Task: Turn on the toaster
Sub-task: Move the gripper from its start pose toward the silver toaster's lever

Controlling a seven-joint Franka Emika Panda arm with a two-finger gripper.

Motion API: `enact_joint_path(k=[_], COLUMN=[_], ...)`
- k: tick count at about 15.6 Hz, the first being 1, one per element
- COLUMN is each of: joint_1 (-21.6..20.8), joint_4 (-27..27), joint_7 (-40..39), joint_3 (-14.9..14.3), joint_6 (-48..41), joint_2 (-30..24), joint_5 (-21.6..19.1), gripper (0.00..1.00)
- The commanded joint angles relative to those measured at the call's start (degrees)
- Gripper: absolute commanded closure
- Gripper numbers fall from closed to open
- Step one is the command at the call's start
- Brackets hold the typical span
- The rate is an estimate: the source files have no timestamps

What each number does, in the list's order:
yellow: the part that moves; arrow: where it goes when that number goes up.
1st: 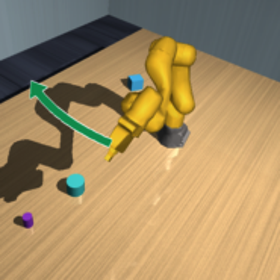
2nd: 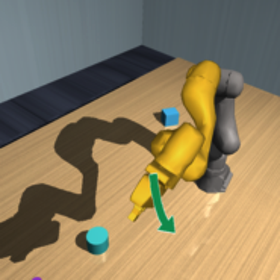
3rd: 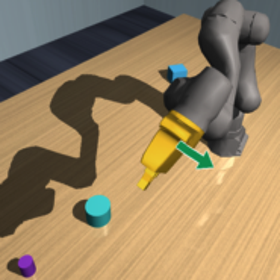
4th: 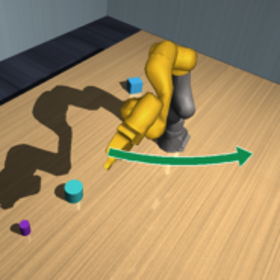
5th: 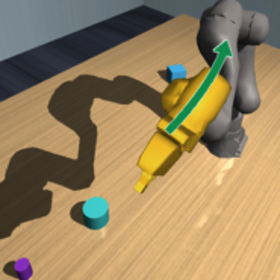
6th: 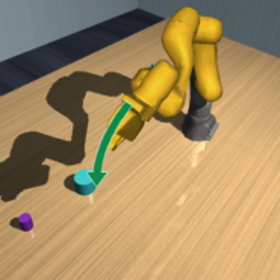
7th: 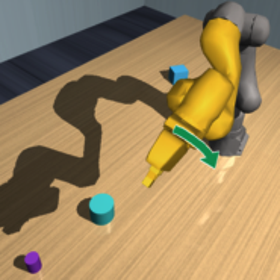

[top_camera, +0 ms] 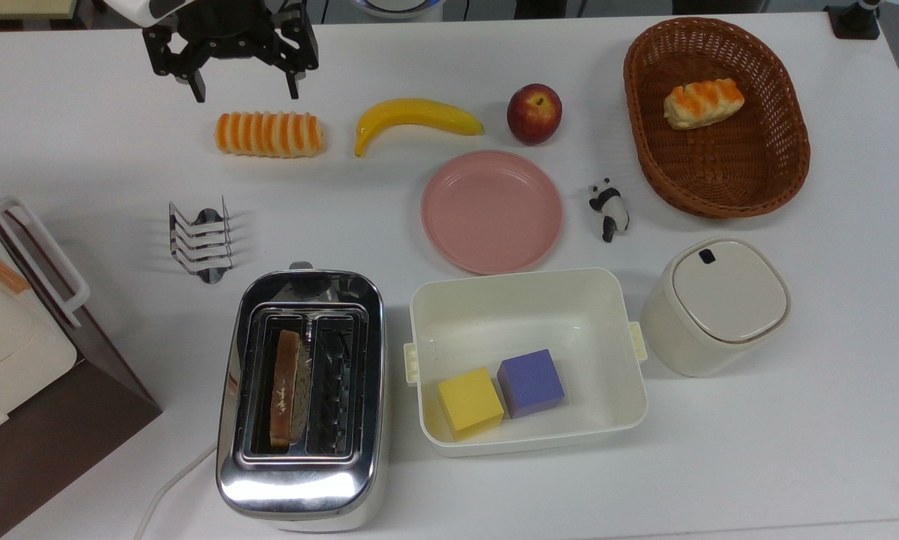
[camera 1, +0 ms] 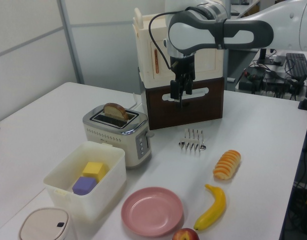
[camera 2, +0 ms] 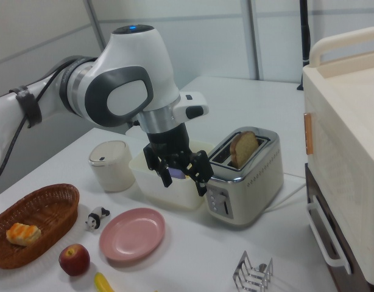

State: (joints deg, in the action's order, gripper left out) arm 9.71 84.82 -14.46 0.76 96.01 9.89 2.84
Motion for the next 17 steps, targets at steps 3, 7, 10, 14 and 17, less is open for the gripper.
enact_joint_path(k=[3, 7, 10, 14, 17], joint_1=[-0.66, -0.66, -0.57, -0.57, -0.57], joint_4=[0.43, 0.43, 0.43, 0.52, 0.44], joint_7=[1.10, 1.02, 1.10, 1.10, 1.10], joint_3=[-0.59, -0.59, -0.59, -0.59, -0.59], joint_6=[-0.82, -0.82, -0.73, -0.82, -0.82], joint_2=[-0.57, -0.48, -0.48, -0.48, -0.39], joint_5=[0.33, 0.33, 0.33, 0.33, -0.02], gripper=[0.00, 0.20, 0.65, 1.00, 1.00])
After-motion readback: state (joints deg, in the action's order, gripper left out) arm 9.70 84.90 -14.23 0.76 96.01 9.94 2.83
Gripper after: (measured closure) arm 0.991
